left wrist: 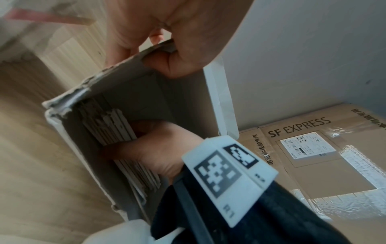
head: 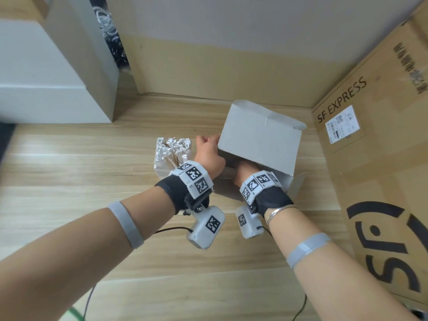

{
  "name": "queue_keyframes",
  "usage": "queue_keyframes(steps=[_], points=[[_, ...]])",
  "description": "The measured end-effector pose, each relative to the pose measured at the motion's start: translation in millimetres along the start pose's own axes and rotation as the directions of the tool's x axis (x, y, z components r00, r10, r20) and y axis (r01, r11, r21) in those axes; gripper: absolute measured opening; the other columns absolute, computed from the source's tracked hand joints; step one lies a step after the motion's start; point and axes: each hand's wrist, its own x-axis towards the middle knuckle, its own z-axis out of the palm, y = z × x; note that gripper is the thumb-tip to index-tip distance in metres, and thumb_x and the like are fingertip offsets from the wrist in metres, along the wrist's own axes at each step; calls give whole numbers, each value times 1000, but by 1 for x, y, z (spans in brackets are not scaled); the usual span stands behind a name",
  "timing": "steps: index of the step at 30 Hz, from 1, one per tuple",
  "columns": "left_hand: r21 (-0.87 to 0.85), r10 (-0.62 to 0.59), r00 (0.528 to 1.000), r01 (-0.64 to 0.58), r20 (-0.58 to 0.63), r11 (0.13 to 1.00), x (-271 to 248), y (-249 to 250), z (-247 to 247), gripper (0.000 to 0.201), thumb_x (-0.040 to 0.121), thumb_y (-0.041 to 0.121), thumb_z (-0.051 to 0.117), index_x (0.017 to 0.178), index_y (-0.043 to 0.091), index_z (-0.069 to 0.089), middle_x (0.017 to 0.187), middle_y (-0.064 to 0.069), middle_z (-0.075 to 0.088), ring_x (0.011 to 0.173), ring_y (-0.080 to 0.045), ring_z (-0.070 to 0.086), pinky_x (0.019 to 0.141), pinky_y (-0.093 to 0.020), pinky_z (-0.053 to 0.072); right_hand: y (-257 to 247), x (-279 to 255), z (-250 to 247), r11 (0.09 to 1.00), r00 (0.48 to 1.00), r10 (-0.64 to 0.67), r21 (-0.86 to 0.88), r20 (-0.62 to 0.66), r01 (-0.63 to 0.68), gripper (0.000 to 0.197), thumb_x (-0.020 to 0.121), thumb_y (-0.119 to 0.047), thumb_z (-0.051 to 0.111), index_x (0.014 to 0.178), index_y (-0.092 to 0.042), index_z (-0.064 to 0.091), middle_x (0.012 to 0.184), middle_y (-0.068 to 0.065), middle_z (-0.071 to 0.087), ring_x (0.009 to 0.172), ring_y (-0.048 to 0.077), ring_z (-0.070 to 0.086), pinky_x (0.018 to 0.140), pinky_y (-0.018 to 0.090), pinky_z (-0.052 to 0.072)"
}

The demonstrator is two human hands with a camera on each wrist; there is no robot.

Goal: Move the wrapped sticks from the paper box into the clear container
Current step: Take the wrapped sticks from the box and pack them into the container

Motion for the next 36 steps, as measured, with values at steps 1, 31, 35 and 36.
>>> queue_keyframes(steps=[1,31,35,36], points=[[0,-5,1000,5,2,1000,0,0,0,67,74,-20,33,133,9,45,107,-4,24,92,-18,34,85,-16,36,0,0,0,1000,1000,1,-8,14,-1,38,99,-8,37,135,-2,41,140,15,45,128,26,46,105,31,35],[300,-200,963,140,181,944,8,-9,-5,76,89,-8,35,151,19,1,151,-12,34,129,-29,47,97,-33,45,16,-22,-20,507,936,-64,797,-347,330,24,93,-24,53,71,-23,45,63,-3,44,61,13,43,67,24,38],[307,-125,976,65,181,949,7,-6,-13,76,85,-12,33,151,20,13,158,-8,19,139,-26,36,106,-32,42,7,-19,-29,408,899,-15,818,-438,406,28,94,-25,52,67,-21,43,58,-2,42,58,17,41,71,34,40],[289,-85,983,34,166,957,6,-6,-15,73,85,-12,34,149,19,21,156,-7,25,138,-24,37,106,-31,41,4,-18,-32,392,888,-8,815,-460,426,29,94,-25,53,66,-22,43,57,-2,42,58,17,41,71,34,40]])
